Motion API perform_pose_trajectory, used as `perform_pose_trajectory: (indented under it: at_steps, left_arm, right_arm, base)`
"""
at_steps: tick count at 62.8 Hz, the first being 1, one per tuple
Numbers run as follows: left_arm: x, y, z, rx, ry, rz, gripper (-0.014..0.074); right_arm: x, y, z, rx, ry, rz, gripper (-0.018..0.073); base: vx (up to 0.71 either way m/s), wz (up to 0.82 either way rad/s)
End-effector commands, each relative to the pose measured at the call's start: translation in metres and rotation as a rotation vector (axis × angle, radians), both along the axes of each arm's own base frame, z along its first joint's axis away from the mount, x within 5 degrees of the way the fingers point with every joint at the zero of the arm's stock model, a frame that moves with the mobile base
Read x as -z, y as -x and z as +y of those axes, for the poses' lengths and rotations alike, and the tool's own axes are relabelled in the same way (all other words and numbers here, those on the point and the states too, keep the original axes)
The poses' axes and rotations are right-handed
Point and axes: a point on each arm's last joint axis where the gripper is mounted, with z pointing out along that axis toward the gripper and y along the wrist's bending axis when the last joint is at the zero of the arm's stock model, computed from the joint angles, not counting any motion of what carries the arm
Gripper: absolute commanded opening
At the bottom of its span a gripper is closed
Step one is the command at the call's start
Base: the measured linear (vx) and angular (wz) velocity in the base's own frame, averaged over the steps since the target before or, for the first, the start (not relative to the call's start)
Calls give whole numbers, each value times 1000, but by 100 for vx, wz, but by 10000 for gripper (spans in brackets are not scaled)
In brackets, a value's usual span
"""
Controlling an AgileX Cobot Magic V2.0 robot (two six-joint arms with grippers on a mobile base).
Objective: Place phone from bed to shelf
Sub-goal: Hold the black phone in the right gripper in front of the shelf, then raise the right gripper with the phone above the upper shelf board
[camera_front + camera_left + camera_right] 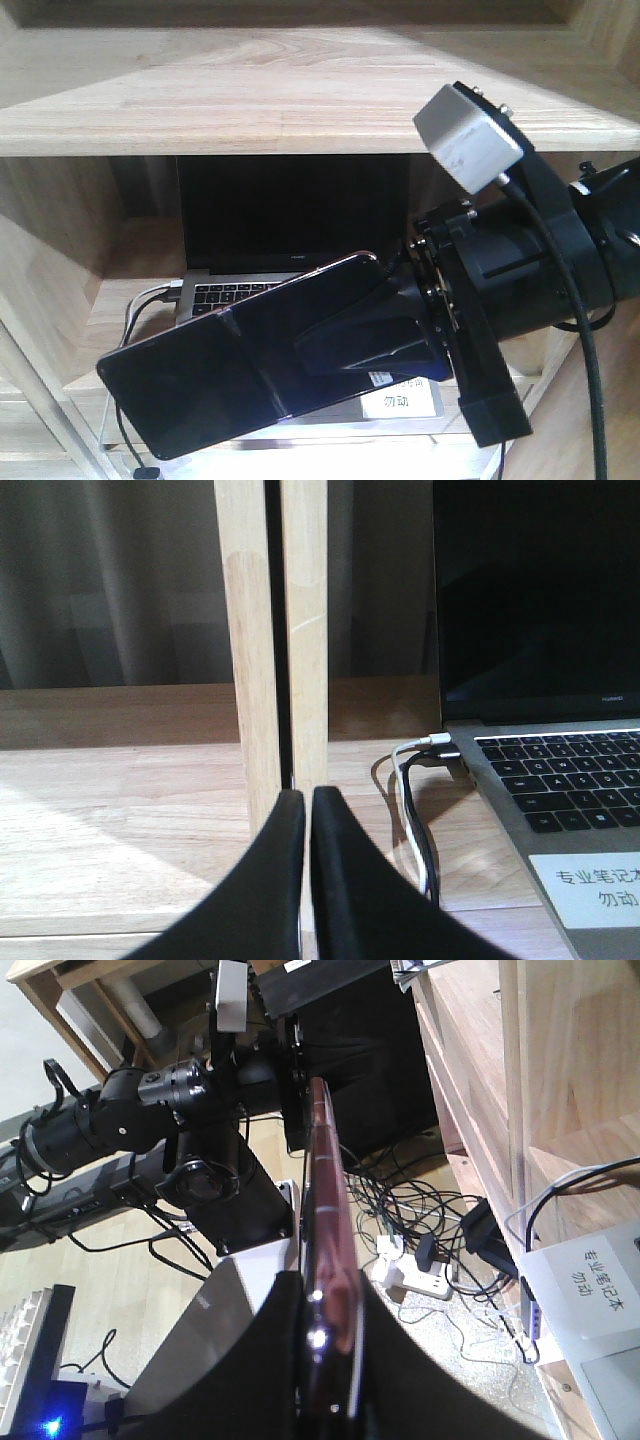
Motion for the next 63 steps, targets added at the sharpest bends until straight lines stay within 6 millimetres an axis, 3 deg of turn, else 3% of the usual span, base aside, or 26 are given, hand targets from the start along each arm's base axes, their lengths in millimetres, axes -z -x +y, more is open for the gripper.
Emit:
perform_pose_trajectory:
  at_steps: [1, 38, 50, 63]
  left_arm:
    - [-6, -1, 1, -7, 10, -75, 1]
    - [-6, -1, 1, -7, 10, -75, 1]
    - [-6, -1, 1, -7, 10, -75, 1]
    - [-6, -1, 1, -7, 10, -75, 1]
  right_arm:
    - [-21, 12, 0, -53, -104, 5, -4]
    - [-24, 6, 1, 12, -131, -18, -4]
    - [-44, 3, 2, 40, -195, -73, -4]
    - [-81, 1, 0, 102, -263, -206, -4]
  base:
    - [0, 0]
    - [0, 0]
    - [0, 0]
    - [0, 0]
